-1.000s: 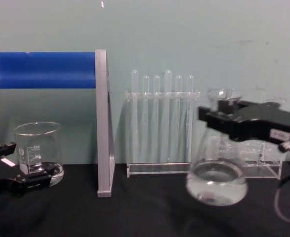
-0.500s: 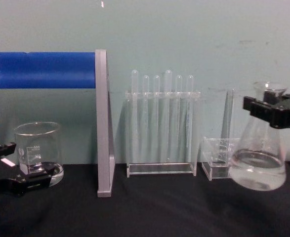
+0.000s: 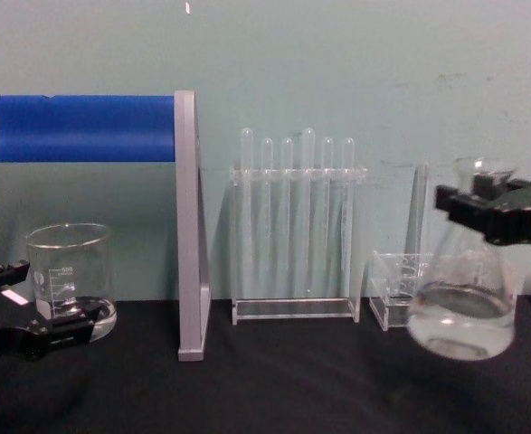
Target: Grasp the erlenmeyer flask with one hand, shake it three times, then place it back.
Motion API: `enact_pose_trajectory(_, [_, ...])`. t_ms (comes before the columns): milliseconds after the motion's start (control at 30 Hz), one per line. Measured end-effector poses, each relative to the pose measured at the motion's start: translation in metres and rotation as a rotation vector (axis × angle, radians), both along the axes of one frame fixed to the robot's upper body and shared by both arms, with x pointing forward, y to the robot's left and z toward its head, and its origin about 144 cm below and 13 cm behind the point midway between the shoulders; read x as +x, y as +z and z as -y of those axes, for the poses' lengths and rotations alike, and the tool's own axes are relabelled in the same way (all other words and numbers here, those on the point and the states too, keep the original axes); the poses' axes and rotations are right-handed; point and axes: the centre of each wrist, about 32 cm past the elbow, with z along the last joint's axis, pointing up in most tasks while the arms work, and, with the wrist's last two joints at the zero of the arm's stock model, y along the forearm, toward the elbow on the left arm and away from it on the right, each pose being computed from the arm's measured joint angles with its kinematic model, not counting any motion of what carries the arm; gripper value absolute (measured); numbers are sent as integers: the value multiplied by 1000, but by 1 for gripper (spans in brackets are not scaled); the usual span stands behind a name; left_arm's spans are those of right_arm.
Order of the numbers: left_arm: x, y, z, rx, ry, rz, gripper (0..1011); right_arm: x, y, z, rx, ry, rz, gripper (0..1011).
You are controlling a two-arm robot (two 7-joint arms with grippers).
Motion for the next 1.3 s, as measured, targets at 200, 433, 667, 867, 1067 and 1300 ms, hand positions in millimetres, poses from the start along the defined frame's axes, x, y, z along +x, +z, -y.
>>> enact_pose_trajectory(200, [0, 0, 0, 0, 0, 0, 1001, -5, -1, -17, -15, 91, -7, 450])
enact_pose_trajectory(433, [0, 0, 0, 0, 0, 0, 1001, -14, -2, -35, -32, 209, -10, 450])
enact_pose_trajectory(667, [0, 0, 0, 0, 0, 0, 1001, -23, -2, -52, -38, 331, -17, 450])
enact_pose_trajectory(867, [0, 0, 0, 0, 0, 0, 1001, -28, -3, -59, -34, 390, -25, 450])
enact_pose_trajectory(1067, [0, 0, 0, 0, 0, 0, 1001, -31, -3, -63, -34, 426, -30, 450])
enact_pose_trajectory(1300, [0, 0, 0, 0, 0, 0, 1001, -29, -2, -61, -24, 415, -33, 450])
